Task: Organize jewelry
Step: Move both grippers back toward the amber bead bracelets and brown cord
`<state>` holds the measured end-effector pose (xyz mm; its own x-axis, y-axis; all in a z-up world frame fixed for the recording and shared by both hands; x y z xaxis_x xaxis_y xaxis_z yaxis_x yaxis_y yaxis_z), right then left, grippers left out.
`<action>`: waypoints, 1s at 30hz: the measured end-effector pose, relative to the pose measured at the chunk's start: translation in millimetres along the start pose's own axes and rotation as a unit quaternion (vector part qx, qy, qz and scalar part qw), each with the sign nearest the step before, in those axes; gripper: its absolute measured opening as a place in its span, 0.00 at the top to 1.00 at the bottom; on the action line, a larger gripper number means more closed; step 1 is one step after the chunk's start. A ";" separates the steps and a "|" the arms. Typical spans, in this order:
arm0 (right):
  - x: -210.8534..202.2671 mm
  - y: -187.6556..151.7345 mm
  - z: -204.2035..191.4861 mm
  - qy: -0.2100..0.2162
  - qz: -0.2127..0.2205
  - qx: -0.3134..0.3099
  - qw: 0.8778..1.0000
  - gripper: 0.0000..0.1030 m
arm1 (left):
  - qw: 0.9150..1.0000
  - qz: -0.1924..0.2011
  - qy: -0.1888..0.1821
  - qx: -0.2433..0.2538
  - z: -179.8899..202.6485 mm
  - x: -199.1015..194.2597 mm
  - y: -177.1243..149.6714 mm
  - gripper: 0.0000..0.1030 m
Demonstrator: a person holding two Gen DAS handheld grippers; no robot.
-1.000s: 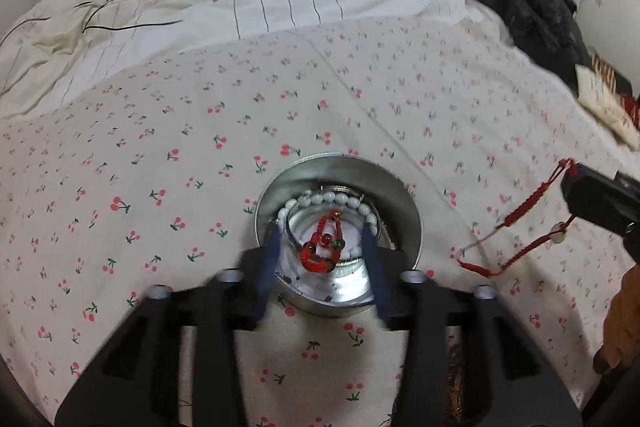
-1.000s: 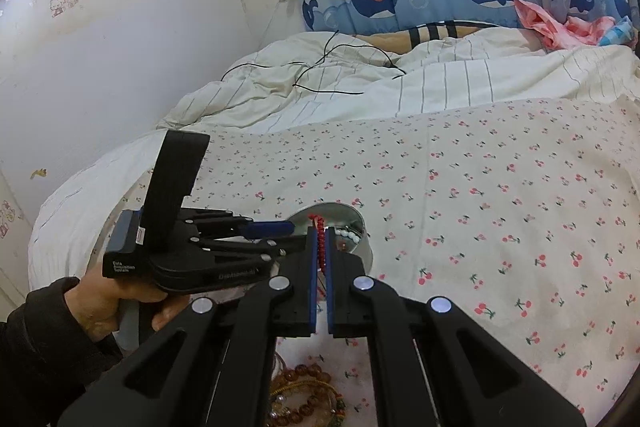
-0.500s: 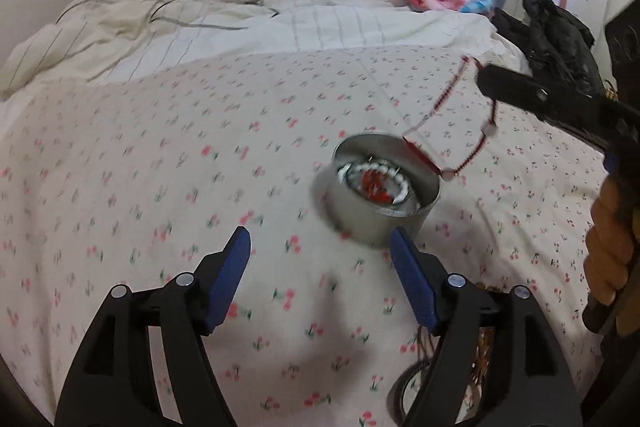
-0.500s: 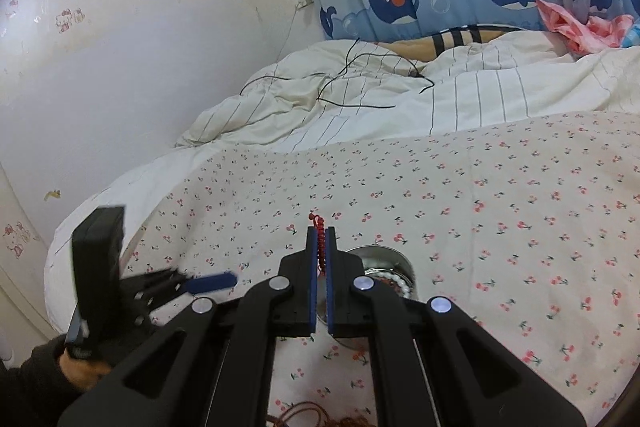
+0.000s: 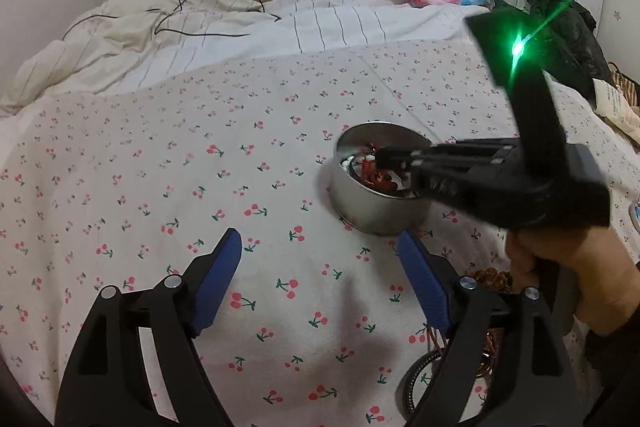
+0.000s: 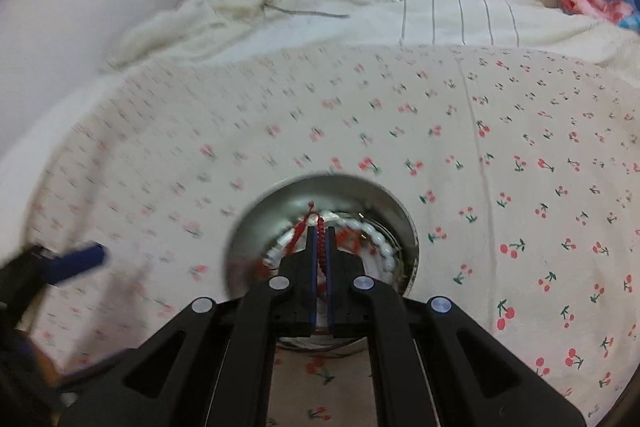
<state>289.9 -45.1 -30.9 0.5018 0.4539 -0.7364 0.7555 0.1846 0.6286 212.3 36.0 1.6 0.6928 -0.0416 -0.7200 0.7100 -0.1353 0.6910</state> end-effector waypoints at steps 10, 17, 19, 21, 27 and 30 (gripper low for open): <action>-70.6 1.6 1.2 -0.002 0.077 -0.011 0.997 0.41 | 1.000 0.011 0.006 0.016 6.4 -6.0 2.0 0.23; -112.5 -42.9 14.6 -0.009 0.053 -0.028 0.998 0.36 | 0.999 0.023 0.014 0.035 14.7 -12.6 3.1 0.21; -118.5 -59.8 22.4 -0.015 0.036 -0.024 0.999 0.35 | 0.999 0.018 0.007 0.041 17.9 -12.1 1.8 0.19; -121.4 -72.8 31.2 -0.034 0.015 -0.024 0.999 0.35 | 0.999 0.001 -0.013 0.041 19.8 -9.3 -1.9 0.19; -122.8 -80.1 29.8 -0.051 -0.017 -0.062 0.997 0.35 | 0.994 -0.070 -0.084 0.017 15.6 4.0 -18.2 0.19; -110.0 -93.7 30.0 -0.042 -0.051 -0.080 0.995 0.35 | 0.990 -0.090 -0.103 0.016 15.7 8.9 -25.2 0.19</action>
Point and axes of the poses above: each gripper's, at about its wrist camera, not at the fingertips, and x roughly the way its jaws point, z to its right, y to its top, the point moved 9 cm from there along x, roughly the way its jaws point, and after that the axes turned 5 degrees about y, right-handed, at the moved point
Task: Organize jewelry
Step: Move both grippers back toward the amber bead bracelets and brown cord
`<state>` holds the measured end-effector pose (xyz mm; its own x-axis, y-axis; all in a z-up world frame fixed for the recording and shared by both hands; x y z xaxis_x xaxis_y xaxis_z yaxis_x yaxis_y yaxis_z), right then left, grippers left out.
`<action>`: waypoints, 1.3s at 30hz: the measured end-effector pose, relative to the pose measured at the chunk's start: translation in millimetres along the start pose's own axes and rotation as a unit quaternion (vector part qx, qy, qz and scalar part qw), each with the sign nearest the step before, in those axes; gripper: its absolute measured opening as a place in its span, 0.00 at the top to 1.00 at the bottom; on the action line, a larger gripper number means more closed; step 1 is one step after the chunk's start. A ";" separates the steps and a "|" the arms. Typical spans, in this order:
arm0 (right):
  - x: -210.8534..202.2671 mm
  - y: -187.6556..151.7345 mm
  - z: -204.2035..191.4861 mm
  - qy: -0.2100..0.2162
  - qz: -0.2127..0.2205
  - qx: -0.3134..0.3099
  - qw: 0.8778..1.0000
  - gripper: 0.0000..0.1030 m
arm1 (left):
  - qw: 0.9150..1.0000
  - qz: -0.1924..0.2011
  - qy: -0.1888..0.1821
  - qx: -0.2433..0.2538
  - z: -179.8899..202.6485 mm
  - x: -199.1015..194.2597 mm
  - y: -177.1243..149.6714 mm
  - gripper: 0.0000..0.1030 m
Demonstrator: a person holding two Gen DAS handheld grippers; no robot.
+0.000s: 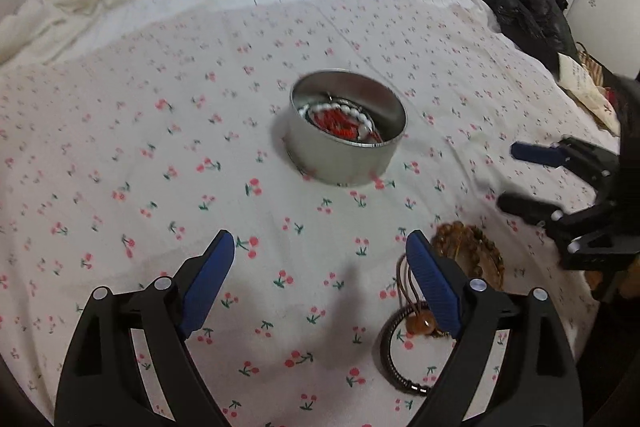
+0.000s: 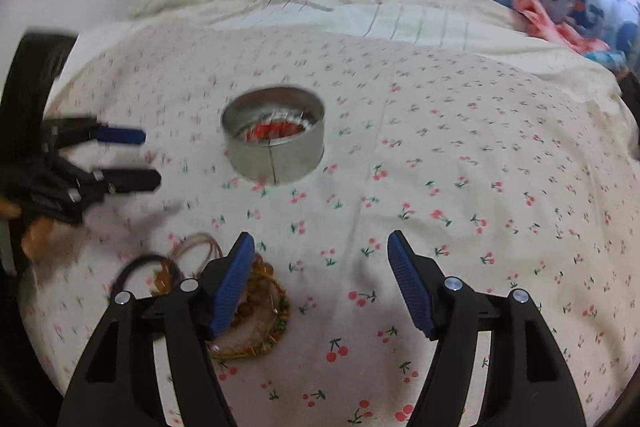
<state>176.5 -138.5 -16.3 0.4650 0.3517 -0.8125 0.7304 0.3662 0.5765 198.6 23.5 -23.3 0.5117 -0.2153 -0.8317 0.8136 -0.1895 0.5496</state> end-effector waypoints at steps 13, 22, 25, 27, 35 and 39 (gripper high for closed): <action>12.0 -8.6 8.6 -0.039 -0.023 -0.023 0.999 0.33 | 0.993 -0.027 0.038 0.111 49.4 29.6 -22.2 0.19; 0.6 -6.5 21.5 -0.023 -0.013 0.003 1.000 0.33 | 0.980 -0.011 0.189 0.069 -8.9 33.6 -7.1 0.18; 1.9 -12.7 8.4 0.011 -0.027 -0.021 0.999 0.33 | 0.985 -0.016 0.172 0.021 -28.3 31.1 -5.0 0.18; 5.8 -18.5 1.3 0.016 -0.040 -0.038 0.998 0.33 | 0.988 -0.022 0.151 0.006 -28.9 32.3 -6.0 0.18; 14.4 -23.7 3.3 -0.016 -0.047 -0.058 0.997 0.50 | 0.991 -0.034 0.129 0.015 -14.8 41.8 -16.0 0.18; 13.6 -21.8 -1.3 -0.009 -0.040 -0.064 0.997 0.51 | 0.990 -0.037 0.134 0.002 -26.0 50.4 -16.5 0.07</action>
Point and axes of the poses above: each gripper's, at about its wrist camera, not at the fingertips, and x roughly the way its jaws point, z to its right, y to its top, the point moved 9 cm from there along x, roughly the way its jaws point, and after that the axes turned 5 degrees about y, right-handed, at the moved point
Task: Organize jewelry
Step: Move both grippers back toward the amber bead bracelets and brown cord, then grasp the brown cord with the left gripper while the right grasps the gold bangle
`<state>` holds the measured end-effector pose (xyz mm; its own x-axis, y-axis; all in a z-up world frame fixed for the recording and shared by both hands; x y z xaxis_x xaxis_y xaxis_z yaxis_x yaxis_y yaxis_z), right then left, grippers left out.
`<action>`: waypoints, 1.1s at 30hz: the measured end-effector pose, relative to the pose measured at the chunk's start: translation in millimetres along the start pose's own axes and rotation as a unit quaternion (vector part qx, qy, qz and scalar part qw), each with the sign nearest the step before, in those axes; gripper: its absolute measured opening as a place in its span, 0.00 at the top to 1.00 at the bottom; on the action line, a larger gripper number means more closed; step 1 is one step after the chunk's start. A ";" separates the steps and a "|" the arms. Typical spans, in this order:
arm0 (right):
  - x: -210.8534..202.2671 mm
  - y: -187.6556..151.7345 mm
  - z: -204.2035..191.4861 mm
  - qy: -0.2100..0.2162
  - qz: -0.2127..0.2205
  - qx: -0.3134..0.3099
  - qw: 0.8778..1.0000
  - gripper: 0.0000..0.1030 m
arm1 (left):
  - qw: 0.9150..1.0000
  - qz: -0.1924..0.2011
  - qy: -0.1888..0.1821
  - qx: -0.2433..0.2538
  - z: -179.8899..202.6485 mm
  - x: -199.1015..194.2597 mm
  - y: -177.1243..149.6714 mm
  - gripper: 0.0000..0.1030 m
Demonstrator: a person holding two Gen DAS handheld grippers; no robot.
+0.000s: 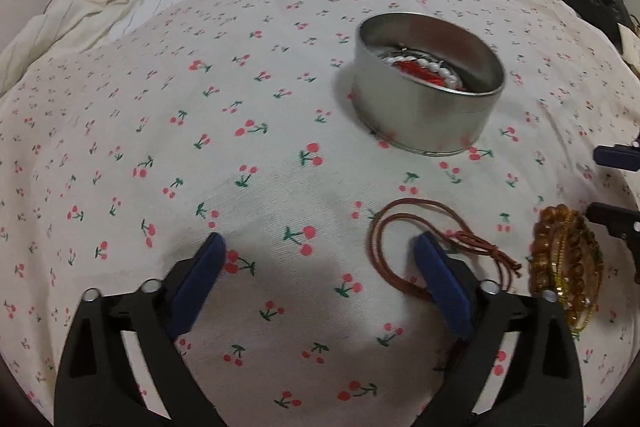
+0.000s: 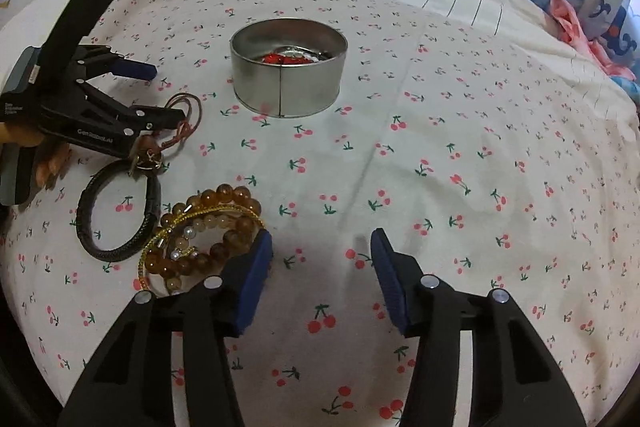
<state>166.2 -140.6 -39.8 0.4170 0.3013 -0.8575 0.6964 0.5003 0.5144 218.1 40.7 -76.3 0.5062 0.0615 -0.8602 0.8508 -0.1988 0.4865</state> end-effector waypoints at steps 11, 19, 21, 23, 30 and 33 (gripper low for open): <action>19.6 1.2 1.2 -0.096 -0.020 -0.051 0.994 0.50 | 1.000 -0.011 -0.012 -0.026 -2.3 1.7 -10.3 0.07; 18.4 2.5 14.4 -0.075 -0.018 -0.018 0.997 0.52 | 0.999 -0.012 -0.010 -0.031 -1.9 2.2 -9.9 0.07; 23.7 2.6 10.8 -0.072 -0.023 -0.023 0.997 0.55 | 0.999 -0.011 -0.008 -0.029 -1.2 2.3 -9.3 0.07; 25.9 4.2 3.0 -0.062 -0.020 -0.023 0.998 0.65 | 1.000 -0.008 -0.003 -0.021 0.1 1.5 -7.7 0.07; 15.3 13.7 -3.3 -0.013 0.016 0.022 1.000 0.94 | 0.999 0.007 -0.048 0.008 13.5 -12.9 2.7 0.84; -1.0 23.5 6.2 0.010 0.054 0.062 0.997 0.94 | 0.998 0.016 -0.066 0.002 13.9 -19.1 7.3 0.98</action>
Point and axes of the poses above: each gripper's, at about its wrist camera, not at the fingertips, and x roughly the way its jaws point, z to its right, y to its top, the point moved 9 cm from there along x, roughly the way its jaws point, and after that the axes turned 5 degrees about y, right-handed, at the moved point
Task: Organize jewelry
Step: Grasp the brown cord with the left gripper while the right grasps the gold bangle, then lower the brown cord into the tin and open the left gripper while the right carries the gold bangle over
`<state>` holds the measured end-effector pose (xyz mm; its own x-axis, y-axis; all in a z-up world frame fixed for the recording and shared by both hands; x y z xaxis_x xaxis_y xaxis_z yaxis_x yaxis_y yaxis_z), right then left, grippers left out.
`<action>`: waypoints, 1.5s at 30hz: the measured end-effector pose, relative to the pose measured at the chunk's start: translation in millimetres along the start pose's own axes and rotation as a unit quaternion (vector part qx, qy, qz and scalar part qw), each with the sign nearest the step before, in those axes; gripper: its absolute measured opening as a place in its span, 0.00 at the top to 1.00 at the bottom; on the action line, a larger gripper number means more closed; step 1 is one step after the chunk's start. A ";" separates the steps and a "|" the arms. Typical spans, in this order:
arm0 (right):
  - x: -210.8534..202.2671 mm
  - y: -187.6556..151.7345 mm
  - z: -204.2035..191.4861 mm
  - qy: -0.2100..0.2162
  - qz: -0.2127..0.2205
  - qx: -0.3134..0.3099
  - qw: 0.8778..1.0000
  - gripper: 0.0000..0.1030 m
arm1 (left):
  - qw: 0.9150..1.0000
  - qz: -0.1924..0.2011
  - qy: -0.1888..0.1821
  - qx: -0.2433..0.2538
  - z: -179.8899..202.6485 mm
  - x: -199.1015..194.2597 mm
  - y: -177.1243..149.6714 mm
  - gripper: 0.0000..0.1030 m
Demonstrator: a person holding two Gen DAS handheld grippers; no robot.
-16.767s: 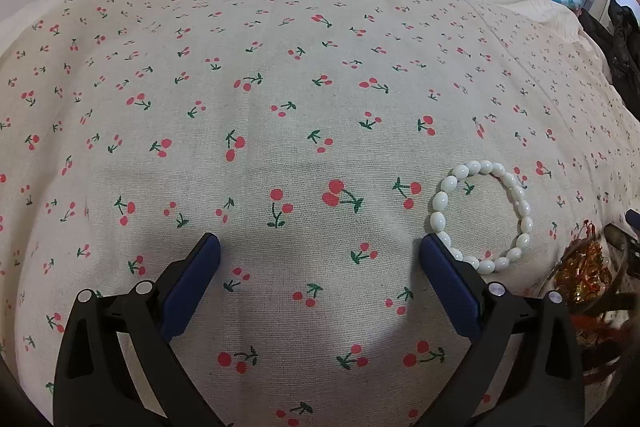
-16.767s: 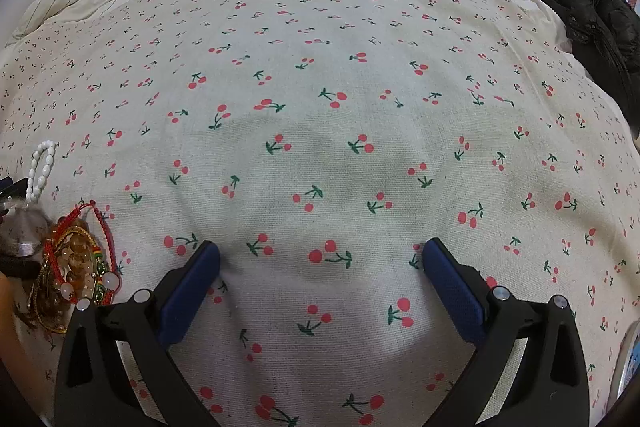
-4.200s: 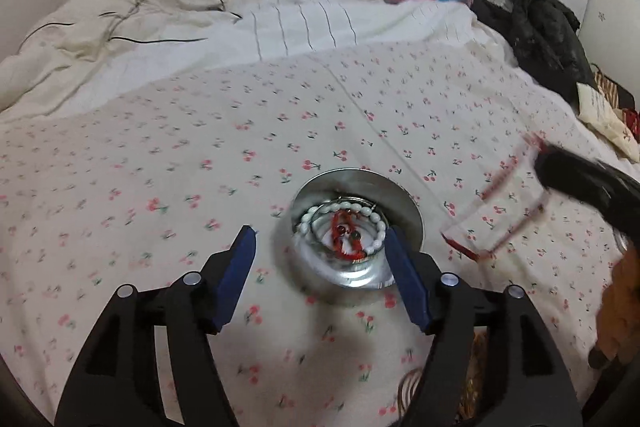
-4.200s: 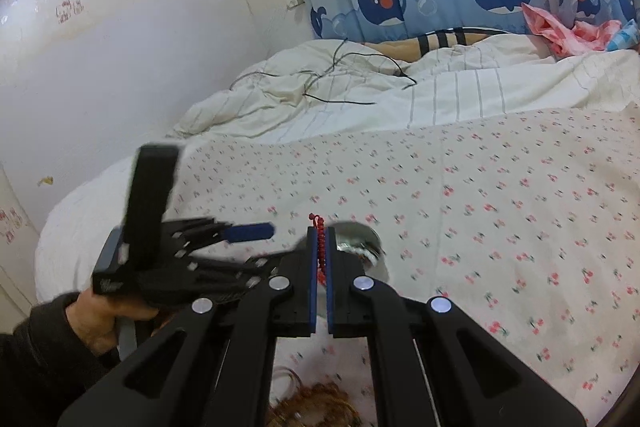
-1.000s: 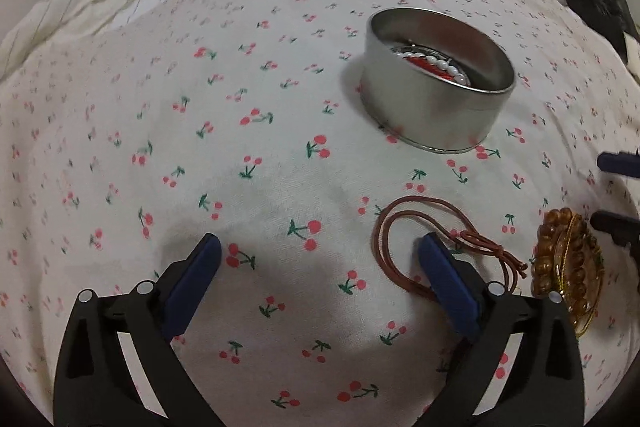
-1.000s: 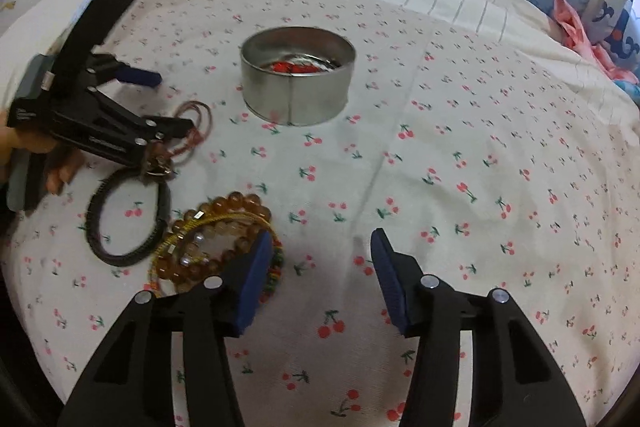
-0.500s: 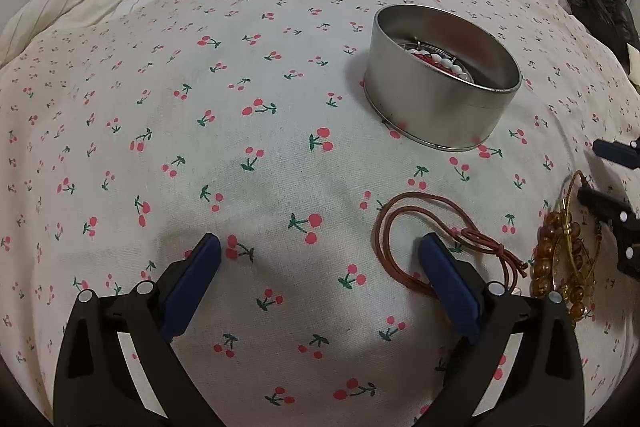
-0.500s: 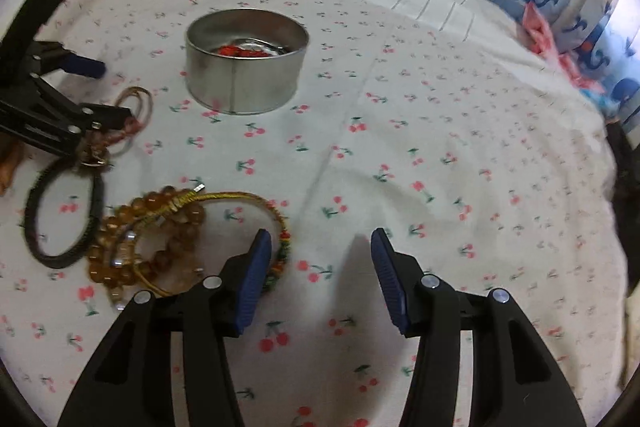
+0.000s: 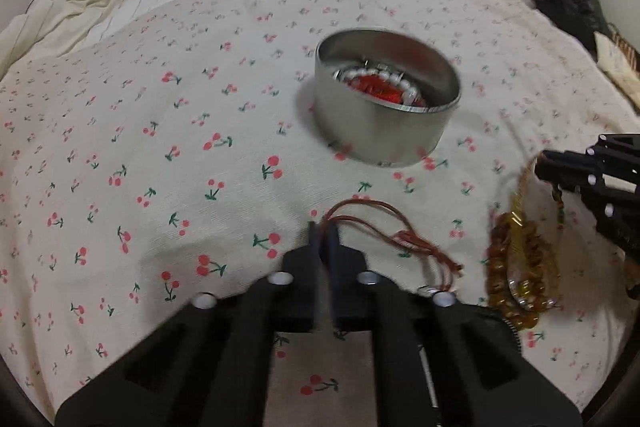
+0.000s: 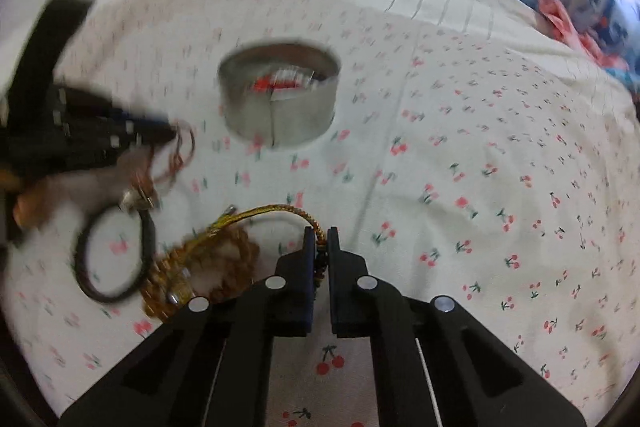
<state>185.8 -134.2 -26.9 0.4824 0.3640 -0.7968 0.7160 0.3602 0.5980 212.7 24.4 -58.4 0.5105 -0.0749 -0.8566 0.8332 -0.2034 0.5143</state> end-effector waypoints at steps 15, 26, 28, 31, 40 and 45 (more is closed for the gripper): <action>-44.2 49.9 7.8 0.052 0.128 0.069 0.988 0.94 | 0.997 0.077 -0.023 -0.006 6.5 -47.3 27.0 0.98; -53.4 63.8 9.0 0.070 0.155 0.081 0.982 0.94 | 0.994 0.104 -0.024 -0.011 13.1 -68.6 59.4 0.98; -55.9 64.5 11.8 0.071 0.160 0.086 0.981 0.94 | 0.993 0.111 -0.029 -0.012 17.7 -72.6 68.8 0.98; -59.8 65.4 16.7 0.071 0.166 0.096 0.979 0.94 | 0.992 0.122 -0.036 -0.008 27.5 -78.3 85.2 0.98; -65.2 66.5 26.6 0.070 0.174 0.111 0.976 0.94 | 0.989 0.132 -0.059 -0.007 52.3 -70.2 130.0 0.98; -65.1 66.2 26.0 0.070 0.173 0.111 0.976 0.94 | 0.995 0.089 -0.051 -0.019 49.1 -27.2 123.6 0.98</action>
<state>215.0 -156.4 62.3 0.6512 0.5509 -0.5220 0.6224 0.0059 0.7827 291.4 -46.7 26.4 0.6285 -0.2059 -0.7500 0.7393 -0.1417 0.6584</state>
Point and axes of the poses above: each gripper's, at about its wrist camera, not at the fingertips, and x roughly the way its jaws point, z to its right, y to its top, the point moved 9 cm from there along x, roughly the way its jaws point, and after that the axes turned 5 degrees about y, right-handed, at the moved point
